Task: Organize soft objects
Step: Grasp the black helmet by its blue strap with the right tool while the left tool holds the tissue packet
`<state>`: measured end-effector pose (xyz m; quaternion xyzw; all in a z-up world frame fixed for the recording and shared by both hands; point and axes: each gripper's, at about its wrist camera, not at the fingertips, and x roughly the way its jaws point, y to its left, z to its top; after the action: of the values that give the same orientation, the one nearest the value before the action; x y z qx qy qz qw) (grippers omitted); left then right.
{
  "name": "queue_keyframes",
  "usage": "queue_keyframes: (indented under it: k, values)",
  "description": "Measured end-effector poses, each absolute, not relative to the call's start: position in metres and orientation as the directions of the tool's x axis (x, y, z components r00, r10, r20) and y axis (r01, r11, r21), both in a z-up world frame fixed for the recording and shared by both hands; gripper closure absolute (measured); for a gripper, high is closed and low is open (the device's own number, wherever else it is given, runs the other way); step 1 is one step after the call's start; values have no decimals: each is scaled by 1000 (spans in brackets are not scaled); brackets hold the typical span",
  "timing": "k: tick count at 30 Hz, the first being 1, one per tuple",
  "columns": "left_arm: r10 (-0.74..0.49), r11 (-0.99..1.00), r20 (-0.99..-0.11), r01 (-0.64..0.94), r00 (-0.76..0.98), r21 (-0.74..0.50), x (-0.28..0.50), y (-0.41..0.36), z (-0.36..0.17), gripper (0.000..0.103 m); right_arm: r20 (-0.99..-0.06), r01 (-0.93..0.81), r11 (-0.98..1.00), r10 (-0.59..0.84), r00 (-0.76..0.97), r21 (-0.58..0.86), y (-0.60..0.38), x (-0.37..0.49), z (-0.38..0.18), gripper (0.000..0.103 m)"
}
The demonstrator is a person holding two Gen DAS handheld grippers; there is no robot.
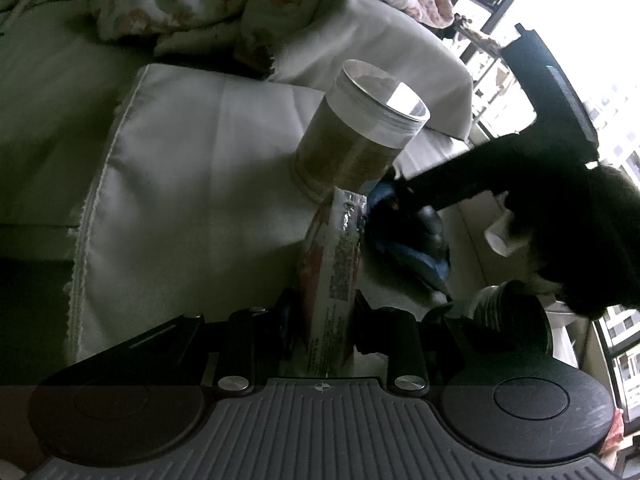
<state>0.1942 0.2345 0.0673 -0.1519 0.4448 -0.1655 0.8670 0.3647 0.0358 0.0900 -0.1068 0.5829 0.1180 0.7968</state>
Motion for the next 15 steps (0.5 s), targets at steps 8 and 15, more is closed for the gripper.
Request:
queue_keyframes:
  k: [8,15]
  values:
    - [-424,899,-721,155,548,-410,196,233,67,72,-960,-398,917,97,262,-16,27,351,94,24]
    - [-421,898,-720,144,552,-415,195,234,66,73,-970,-360,933,96,224,10,25,364,74,7]
